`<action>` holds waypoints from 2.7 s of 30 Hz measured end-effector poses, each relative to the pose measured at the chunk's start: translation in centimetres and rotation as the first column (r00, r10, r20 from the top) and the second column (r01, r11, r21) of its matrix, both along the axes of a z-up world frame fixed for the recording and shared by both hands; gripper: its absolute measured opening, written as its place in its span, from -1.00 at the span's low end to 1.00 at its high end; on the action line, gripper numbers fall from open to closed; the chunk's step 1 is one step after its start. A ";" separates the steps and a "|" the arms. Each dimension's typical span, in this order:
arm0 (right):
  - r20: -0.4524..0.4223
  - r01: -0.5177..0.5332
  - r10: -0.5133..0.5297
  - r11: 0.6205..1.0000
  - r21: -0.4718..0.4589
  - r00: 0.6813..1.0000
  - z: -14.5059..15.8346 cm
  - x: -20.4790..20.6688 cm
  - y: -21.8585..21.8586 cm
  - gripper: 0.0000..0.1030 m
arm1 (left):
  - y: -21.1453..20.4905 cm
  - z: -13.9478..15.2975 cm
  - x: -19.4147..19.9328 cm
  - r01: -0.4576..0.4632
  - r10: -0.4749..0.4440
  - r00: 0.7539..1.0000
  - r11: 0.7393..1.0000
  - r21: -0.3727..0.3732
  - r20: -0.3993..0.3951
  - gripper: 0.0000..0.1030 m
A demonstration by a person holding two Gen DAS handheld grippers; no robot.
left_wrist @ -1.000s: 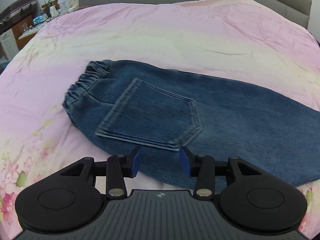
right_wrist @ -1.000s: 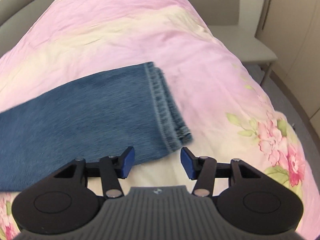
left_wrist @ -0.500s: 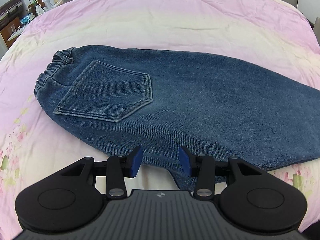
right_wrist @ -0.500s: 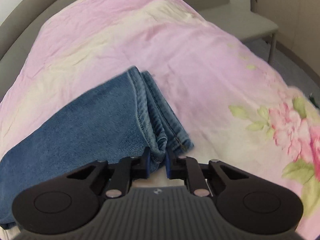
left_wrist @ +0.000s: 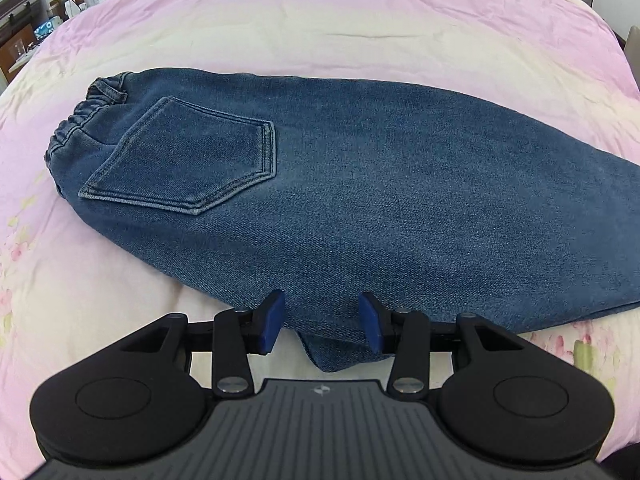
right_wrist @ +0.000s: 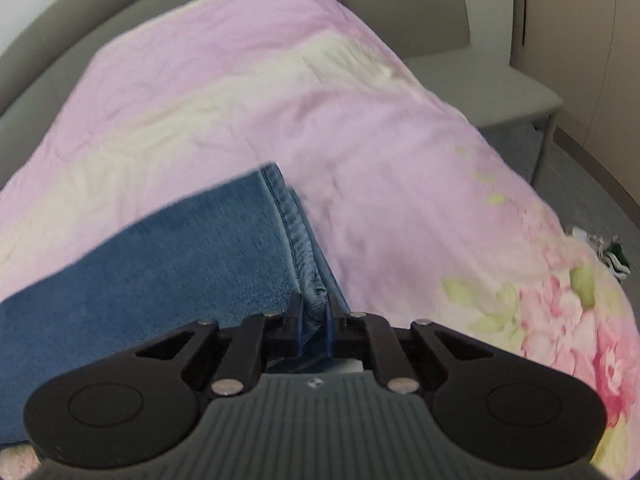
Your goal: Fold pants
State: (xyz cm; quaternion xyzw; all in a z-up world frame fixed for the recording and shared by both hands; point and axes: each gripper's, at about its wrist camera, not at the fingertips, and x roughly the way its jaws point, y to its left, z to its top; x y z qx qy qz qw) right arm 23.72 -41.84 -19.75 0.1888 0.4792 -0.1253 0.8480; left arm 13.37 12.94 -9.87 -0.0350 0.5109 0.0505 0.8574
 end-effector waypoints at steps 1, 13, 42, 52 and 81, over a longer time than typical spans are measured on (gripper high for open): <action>-0.013 0.005 -0.005 1.000 0.000 1.000 -0.9 -0.2 0.0 -0.92 | 0.1 0.0 -0.1 0.010 -0.010 1.000 1.000 0.007 0.003 -0.02; -0.117 -0.117 0.097 0.978 -0.173 0.988 -0.8 1.0 2.4 -0.75 | 1.6 1.5 -2.7 0.052 -0.051 0.996 0.999 -0.010 0.076 0.03; -0.123 -0.345 0.322 0.887 -0.307 0.939 -0.2 0.7 11.5 -0.19 | 1.6 -1.4 -2.5 -0.119 0.162 0.968 0.969 -0.215 0.194 0.24; -0.123 -0.338 0.315 0.889 -0.310 0.941 -0.4 0.9 11.6 -0.13 | 1.8 -0.6 0.3 -0.247 0.288 0.951 0.926 -0.284 0.114 0.38; -0.012 -0.620 0.629 0.762 -0.185 0.777 2.5 0.7 23.9 -0.10 | -0.4 -2.3 -2.8 -0.070 0.068 0.991 0.997 0.012 0.113 -0.59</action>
